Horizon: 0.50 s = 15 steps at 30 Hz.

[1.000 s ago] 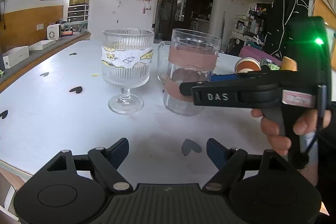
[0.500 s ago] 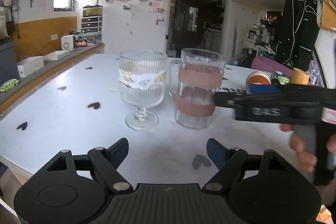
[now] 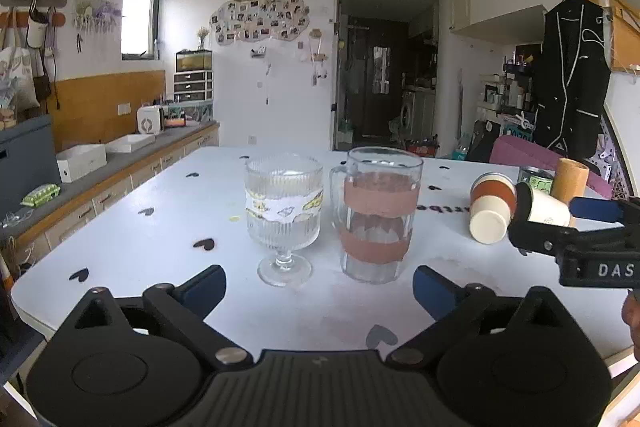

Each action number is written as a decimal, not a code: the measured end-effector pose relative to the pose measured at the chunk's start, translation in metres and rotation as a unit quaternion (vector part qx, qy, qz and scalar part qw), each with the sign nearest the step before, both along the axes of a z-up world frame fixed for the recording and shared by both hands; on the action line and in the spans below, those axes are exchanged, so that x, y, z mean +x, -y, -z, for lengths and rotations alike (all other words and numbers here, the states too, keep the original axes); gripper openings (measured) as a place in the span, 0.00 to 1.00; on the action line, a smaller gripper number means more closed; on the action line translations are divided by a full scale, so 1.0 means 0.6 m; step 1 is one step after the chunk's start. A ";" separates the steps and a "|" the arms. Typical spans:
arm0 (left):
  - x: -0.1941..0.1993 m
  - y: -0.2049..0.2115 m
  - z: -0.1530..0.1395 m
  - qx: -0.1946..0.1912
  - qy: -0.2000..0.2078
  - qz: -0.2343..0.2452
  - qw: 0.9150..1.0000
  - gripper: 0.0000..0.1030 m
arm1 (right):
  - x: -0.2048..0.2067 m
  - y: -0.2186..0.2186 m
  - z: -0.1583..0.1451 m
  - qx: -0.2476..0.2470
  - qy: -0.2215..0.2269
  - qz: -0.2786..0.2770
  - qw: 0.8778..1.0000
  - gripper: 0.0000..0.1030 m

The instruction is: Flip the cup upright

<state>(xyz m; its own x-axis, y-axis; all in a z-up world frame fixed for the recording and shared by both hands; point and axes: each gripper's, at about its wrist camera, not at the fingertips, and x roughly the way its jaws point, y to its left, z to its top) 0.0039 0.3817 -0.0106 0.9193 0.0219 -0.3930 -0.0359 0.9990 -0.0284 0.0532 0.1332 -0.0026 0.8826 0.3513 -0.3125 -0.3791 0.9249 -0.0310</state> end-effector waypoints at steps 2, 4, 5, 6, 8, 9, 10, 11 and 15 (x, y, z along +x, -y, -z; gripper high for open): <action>-0.004 0.004 -0.003 0.000 0.005 0.000 1.000 0.99 | -0.009 0.010 -0.002 -0.003 0.005 0.009 1.000 0.99; -0.007 0.005 -0.005 -0.001 0.008 -0.002 1.000 1.00 | -0.016 0.017 -0.002 -0.004 0.007 0.015 1.000 1.00; -0.009 0.006 -0.005 -0.001 0.009 -0.003 1.000 1.00 | -0.020 0.021 -0.001 -0.004 0.007 0.017 1.000 1.00; -0.009 0.006 -0.005 -0.003 0.008 -0.005 1.000 1.00 | -0.022 0.024 -0.001 -0.004 0.008 0.020 1.000 1.00; -0.010 0.006 -0.004 -0.006 0.007 -0.006 1.000 1.00 | -0.026 0.032 0.000 -0.002 0.008 0.024 1.000 1.00; -0.010 0.006 -0.003 -0.007 0.006 -0.006 1.000 1.00 | -0.030 0.031 0.000 -0.002 0.008 0.026 1.000 1.00; -0.010 0.006 -0.002 -0.007 0.004 -0.006 1.000 1.00 | -0.033 0.033 0.001 -0.001 0.008 0.028 1.000 1.00; -0.010 0.006 -0.002 -0.007 0.004 -0.006 1.000 1.00 | -0.034 0.036 0.002 0.000 0.007 0.030 1.000 1.00; -0.011 0.006 -0.001 -0.007 0.004 -0.006 1.000 1.00 | -0.038 0.049 0.002 0.006 0.006 0.036 0.999 1.00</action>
